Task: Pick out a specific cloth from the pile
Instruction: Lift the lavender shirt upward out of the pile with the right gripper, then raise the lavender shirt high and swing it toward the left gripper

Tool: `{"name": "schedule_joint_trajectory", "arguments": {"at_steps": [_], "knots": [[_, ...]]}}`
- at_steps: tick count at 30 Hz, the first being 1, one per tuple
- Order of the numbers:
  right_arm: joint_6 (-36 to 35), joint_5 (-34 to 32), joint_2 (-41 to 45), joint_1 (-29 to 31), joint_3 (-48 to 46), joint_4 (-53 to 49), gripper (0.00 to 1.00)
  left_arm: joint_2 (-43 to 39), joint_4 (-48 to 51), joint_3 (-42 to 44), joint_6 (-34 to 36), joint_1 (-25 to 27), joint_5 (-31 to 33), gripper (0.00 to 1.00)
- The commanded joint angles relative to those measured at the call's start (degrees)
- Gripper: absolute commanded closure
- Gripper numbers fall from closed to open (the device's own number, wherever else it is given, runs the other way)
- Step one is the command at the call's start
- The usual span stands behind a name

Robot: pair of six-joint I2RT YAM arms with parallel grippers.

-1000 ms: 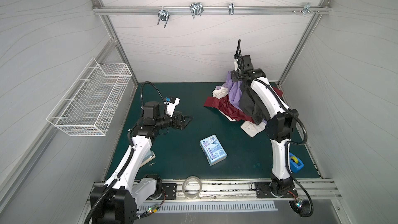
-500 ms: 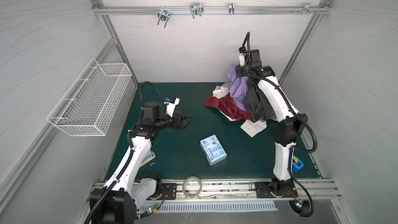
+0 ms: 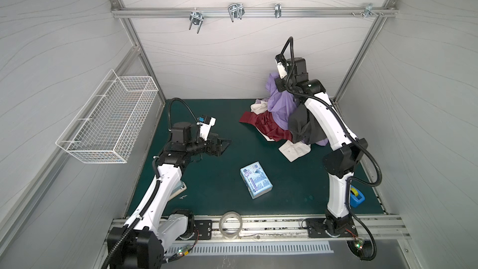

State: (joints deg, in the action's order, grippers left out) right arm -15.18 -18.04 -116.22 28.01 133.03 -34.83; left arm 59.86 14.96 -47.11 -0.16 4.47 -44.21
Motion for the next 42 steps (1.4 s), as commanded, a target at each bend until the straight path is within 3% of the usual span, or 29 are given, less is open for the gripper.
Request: {"name": "schedule_joint_trajectory", "arguments": {"at_steps": [1,9,21,32,42], "knots": [[-5.0,-2.6,5.4,1.9,3.4,9.9,1.00,-0.9,-1.7,0.0,0.8,0.2,-0.7,0.01],[-11.0,-11.8,8.4,3.5,1.3,12.5,1.00,-0.9,-1.9,0.0,0.9,0.2,-0.7,0.01],[-15.7,-16.7,13.2,2.4,-2.4,17.6,1.00,-0.5,-1.9,-0.3,0.8,0.2,-1.1,0.01],[-13.3,-13.3,14.6,1.0,0.2,17.0,1.00,-0.5,-2.1,-0.2,0.8,0.2,-1.2,0.01],[-4.5,-3.3,20.4,1.0,0.4,21.2,1.00,-0.9,-2.3,0.1,0.6,0.3,-0.9,0.01]]}}
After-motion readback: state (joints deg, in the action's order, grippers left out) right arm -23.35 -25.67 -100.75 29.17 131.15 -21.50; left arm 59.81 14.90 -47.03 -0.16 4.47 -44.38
